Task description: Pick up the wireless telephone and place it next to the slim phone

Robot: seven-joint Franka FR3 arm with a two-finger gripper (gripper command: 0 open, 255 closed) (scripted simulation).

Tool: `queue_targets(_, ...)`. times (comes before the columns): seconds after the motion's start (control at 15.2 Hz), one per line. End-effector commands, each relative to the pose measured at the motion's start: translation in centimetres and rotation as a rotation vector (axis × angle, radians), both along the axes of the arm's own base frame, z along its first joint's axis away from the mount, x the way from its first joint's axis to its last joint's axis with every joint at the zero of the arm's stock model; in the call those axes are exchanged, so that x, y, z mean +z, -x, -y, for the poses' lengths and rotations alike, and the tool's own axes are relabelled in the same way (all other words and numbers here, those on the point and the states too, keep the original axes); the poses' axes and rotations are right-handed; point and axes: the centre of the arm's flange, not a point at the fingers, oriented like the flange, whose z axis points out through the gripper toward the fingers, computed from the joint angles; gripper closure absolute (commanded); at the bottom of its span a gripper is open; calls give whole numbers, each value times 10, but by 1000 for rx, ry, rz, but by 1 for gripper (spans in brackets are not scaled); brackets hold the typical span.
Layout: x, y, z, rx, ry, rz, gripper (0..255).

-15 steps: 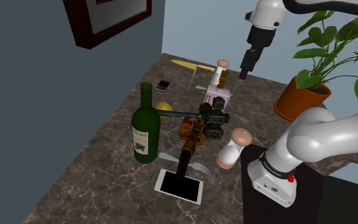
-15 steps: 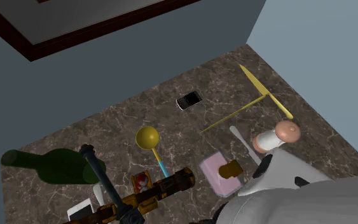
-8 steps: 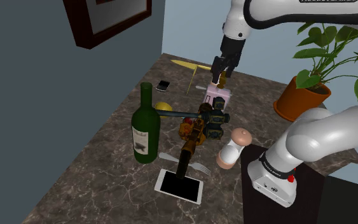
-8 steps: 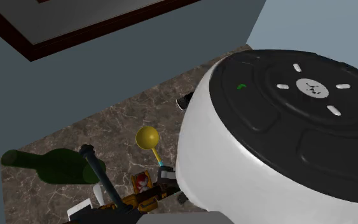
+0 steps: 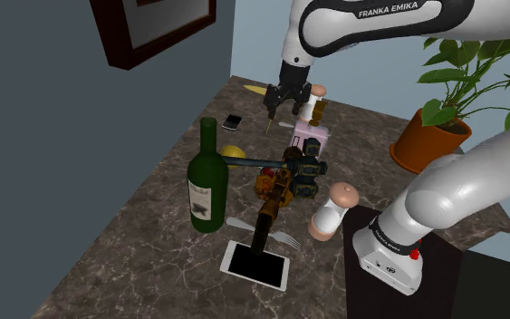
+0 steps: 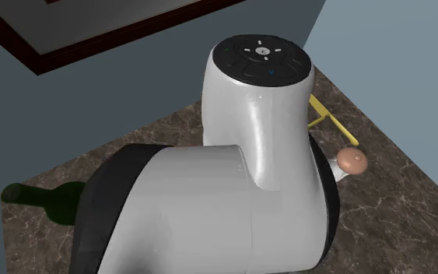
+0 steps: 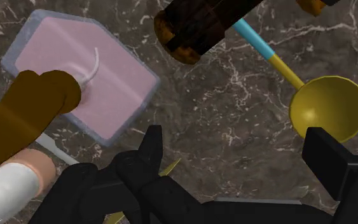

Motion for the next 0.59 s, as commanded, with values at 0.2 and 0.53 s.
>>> queue_targets(0.2, -34, -57, -3, -143, -1, 10, 0)
queue_targets(0.53, -66, -111, 2, -283, -1, 20, 0)
